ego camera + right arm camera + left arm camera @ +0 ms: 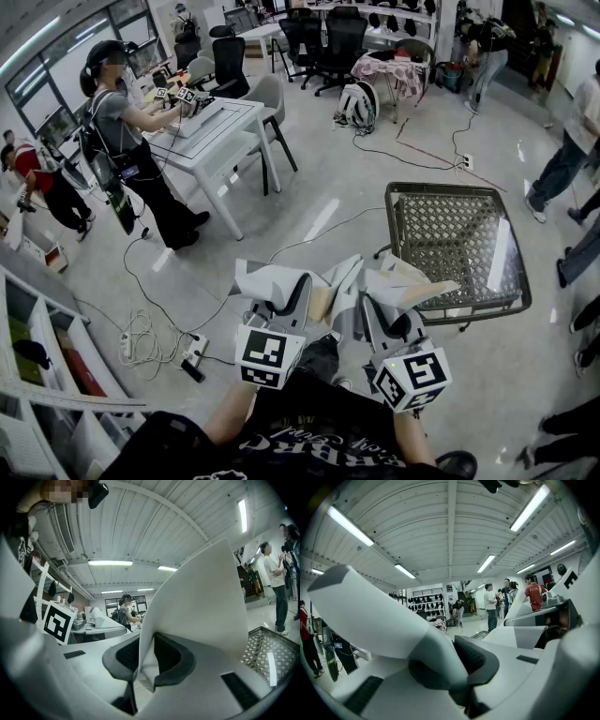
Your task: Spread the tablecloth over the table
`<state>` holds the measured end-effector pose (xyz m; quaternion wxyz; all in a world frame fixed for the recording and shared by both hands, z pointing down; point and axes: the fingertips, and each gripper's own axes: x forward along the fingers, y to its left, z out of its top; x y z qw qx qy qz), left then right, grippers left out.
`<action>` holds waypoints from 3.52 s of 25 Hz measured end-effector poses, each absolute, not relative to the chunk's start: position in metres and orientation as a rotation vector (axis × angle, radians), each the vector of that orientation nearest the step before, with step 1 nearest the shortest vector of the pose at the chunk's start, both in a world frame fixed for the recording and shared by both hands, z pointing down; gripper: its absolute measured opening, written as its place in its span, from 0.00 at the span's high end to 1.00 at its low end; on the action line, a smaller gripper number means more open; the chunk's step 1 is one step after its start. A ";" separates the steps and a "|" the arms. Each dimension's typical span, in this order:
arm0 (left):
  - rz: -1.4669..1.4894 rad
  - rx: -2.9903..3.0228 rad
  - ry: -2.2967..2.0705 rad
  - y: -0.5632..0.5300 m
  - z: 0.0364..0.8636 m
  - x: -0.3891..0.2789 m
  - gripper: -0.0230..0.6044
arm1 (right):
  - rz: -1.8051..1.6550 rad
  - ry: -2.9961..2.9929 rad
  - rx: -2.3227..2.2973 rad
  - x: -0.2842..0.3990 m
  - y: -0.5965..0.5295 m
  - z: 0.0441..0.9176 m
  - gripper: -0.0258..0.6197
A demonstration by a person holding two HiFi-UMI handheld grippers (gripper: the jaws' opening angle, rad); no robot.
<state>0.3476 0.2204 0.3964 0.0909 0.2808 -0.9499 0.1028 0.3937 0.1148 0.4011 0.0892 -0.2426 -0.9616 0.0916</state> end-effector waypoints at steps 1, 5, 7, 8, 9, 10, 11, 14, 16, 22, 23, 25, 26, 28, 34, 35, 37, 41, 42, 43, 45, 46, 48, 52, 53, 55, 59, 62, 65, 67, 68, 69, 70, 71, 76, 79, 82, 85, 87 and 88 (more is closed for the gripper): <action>0.309 0.833 -2.824 0.221 0.397 0.347 0.89 | 0.268 -2.859 -0.721 0.393 0.116 0.402 0.86; 0.313 0.827 -2.825 0.221 0.397 0.347 0.89 | 0.287 -2.855 -0.724 0.392 0.115 0.403 0.86; 0.312 0.824 -2.824 0.221 0.398 0.348 0.89 | 0.320 -2.852 -0.731 0.393 0.115 0.404 0.86; 0.311 0.822 -2.821 0.222 0.398 0.348 0.89 | 0.334 -2.850 -0.735 0.393 0.116 0.404 0.86; 0.311 0.819 -2.818 0.223 0.399 0.349 0.89 | 0.345 -2.846 -0.740 0.393 0.117 0.405 0.86; 0.311 0.816 -2.814 0.225 0.400 0.349 0.89 | 0.352 -2.842 -0.744 0.393 0.119 0.405 0.86; 0.312 0.813 -2.809 0.226 0.401 0.350 0.89 | 0.359 -2.838 -0.749 0.393 0.121 0.406 0.86; 0.307 0.792 -2.796 0.230 0.406 0.348 0.89 | 0.375 -2.820 -0.775 0.390 0.126 0.408 0.86; 0.307 0.775 -2.791 0.234 0.408 0.347 0.89 | 0.384 -2.806 -0.796 0.387 0.130 0.410 0.86; 0.319 0.786 -2.774 0.240 0.414 0.329 0.89 | 0.422 -2.774 -0.780 0.369 0.138 0.419 0.86; 0.317 0.787 -2.768 0.241 0.416 0.324 0.89 | 0.427 -2.768 -0.781 0.364 0.140 0.421 0.86; 0.306 0.787 -2.753 0.246 0.421 0.310 0.89 | 0.431 -2.754 -0.780 0.350 0.145 0.425 0.86; 0.298 0.786 -2.742 0.248 0.424 0.302 0.89 | 0.431 -2.746 -0.777 0.342 0.148 0.427 0.86; 0.282 0.778 -2.722 0.256 0.432 0.285 0.89 | 0.423 -2.731 -0.772 0.325 0.155 0.431 0.86; 0.257 0.772 -2.694 0.285 0.447 0.214 0.89 | 0.371 -2.695 -0.751 0.258 0.185 0.444 0.86; 0.250 0.778 -2.687 0.290 0.449 0.200 0.89 | 0.362 -2.689 -0.742 0.243 0.190 0.445 0.86; 0.244 0.795 -2.683 0.299 0.452 0.170 0.89 | 0.358 -2.678 -0.715 0.215 0.199 0.447 0.86; 0.228 0.834 -2.681 0.314 0.446 0.112 0.89 | 0.359 -2.675 -0.669 0.160 0.213 0.445 0.87; 0.222 0.849 -2.677 0.317 0.443 0.099 0.89 | 0.353 -2.678 -0.648 0.147 0.216 0.441 0.87; 0.219 0.866 -2.675 0.321 0.440 0.087 0.89 | 0.346 -2.682 -0.623 0.135 0.220 0.437 0.87; 0.222 0.901 -2.681 0.328 0.436 0.061 0.89 | 0.334 -2.697 -0.584 0.113 0.227 0.431 0.87; 0.223 0.916 -2.687 0.331 0.434 0.049 0.89 | 0.330 -2.706 -0.572 0.103 0.230 0.430 0.87; 0.221 0.952 -2.699 0.334 0.429 0.026 0.89 | 0.326 -2.725 -0.559 0.084 0.234 0.429 0.87; 0.233 1.024 -2.723 0.333 0.419 -0.020 0.89 | 0.303 -2.757 -0.511 0.047 0.232 0.422 0.87; 0.230 1.041 -2.728 0.330 0.415 -0.030 0.89 | 0.304 -2.764 -0.496 0.040 0.229 0.418 0.87; 0.219 1.077 -2.741 0.320 0.406 -0.047 0.89 | 0.317 -2.779 -0.475 0.026 0.220 0.412 0.87; 0.210 1.146 -2.758 0.294 0.392 -0.078 0.90 | 0.384 -2.817 -0.430 -0.004 0.198 0.398 0.87; 0.201 1.173 -2.762 0.278 0.389 -0.103 0.89 | 0.418 -2.850 -0.451 -0.033 0.185 0.393 0.87; 0.200 1.175 -2.779 0.263 0.382 -0.132 0.90 | 0.473 -2.873 -0.495 -0.065 0.169 0.385 0.87; 0.211 1.171 -2.795 0.247 0.372 -0.152 0.90 | 0.509 -2.880 -0.530 -0.086 0.153 0.376 0.87; 0.220 1.167 -2.805 0.237 0.366 -0.163 0.90 | 0.520 -2.884 -0.548 -0.098 0.143 0.371 0.87; 0.233 1.160 -2.816 0.226 0.361 -0.175 0.90 | 0.528 -2.886 -0.565 -0.111 0.131 0.366 0.86; 0.247 1.151 -2.828 0.214 0.355 -0.188 0.90 | 0.531 -2.888 -0.581 -0.124 0.119 0.361 0.86; 0.261 1.143 -2.841 0.202 0.348 -0.201 0.90 | 0.529 -2.890 -0.596 -0.138 0.106 0.357 0.86; 0.337 1.162 -2.919 0.142 0.314 -0.257 0.90 | 0.590 -2.932 -0.656 -0.192 0.046 0.335 0.86; 0.377 1.200 -2.963 0.101 0.295 -0.281 0.90 | 0.593 -2.977 -0.657 -0.214 0.007 0.323 0.86; 0.380 1.251 -2.970 0.056 0.283 -0.298 0.90 | 0.532 -3.017 -0.624 -0.226 -0.033 0.317 0.86; 0.395 1.342 -2.951 0.016 0.278 -0.310 0.90 | 0.497 -3.051 -0.553 -0.231 -0.067 0.317 0.86; 0.391 1.422 -2.940 -0.013 0.273 -0.315 0.90 | 0.513 -3.081 -0.485 -0.233 -0.092 0.315 0.86; 0.386 1.463 -2.932 -0.029 0.271 -0.318 0.90 | 0.529 -3.096 -0.446 -0.234 -0.105 0.314 0.86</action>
